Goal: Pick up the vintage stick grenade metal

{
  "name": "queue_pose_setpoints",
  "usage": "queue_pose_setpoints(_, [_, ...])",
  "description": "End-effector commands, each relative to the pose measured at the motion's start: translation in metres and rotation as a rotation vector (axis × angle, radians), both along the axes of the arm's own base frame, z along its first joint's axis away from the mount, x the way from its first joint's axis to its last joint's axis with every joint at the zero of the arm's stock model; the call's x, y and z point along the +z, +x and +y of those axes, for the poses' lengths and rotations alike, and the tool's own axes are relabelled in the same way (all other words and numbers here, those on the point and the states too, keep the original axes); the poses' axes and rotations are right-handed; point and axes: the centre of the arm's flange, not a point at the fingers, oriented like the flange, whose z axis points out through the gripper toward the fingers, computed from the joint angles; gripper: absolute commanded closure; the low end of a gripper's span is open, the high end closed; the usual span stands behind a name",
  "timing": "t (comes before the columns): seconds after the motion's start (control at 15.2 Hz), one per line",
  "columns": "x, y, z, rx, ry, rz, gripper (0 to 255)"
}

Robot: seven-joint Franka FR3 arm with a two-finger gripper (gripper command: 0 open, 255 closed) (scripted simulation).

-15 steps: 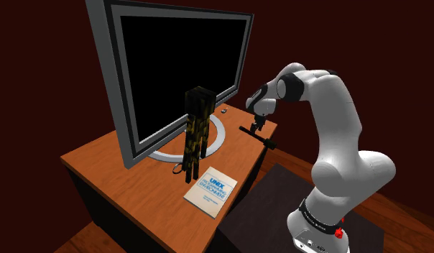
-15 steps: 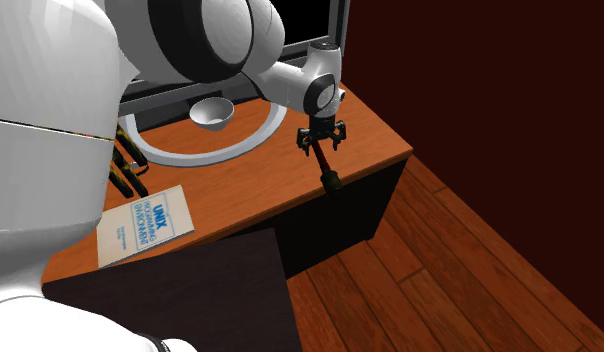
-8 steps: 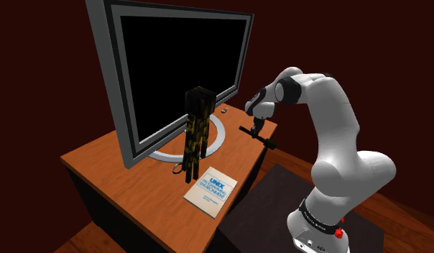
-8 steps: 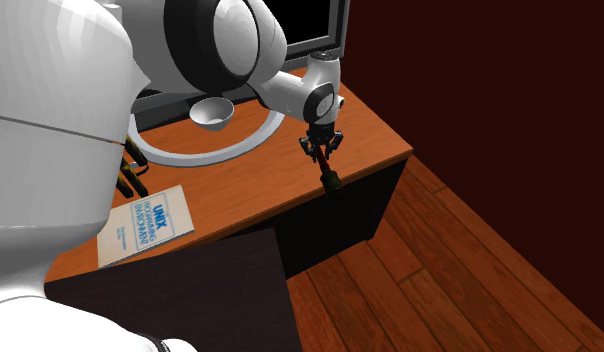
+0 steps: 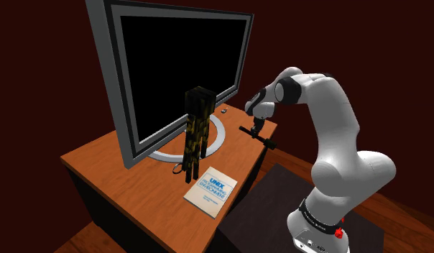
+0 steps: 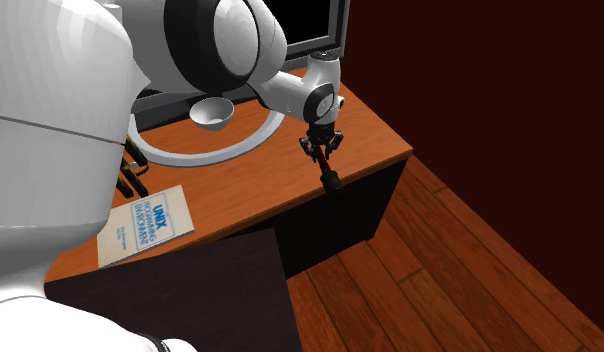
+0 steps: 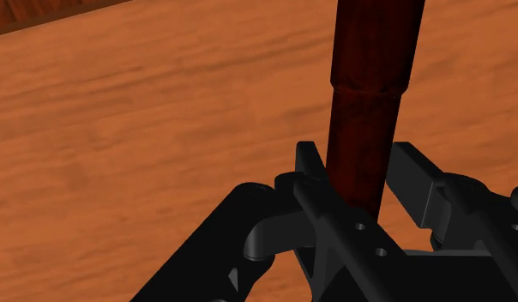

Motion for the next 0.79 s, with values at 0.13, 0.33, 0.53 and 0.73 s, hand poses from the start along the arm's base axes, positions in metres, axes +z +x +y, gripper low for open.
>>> queue_pose_setpoints(0.13, [0.015,0.0,0.0,0.0,0.001,0.001,255])
queue_pose_setpoints(0.33, [0.031,0.0,0.0,0.0,0.001,0.001,255])
queue_pose_setpoints(0.53, [0.047,0.0,0.0,0.0,0.001,0.001,255])
queue_pose_setpoints(0.73, [0.063,0.0,0.0,0.0,0.001,0.001,255])
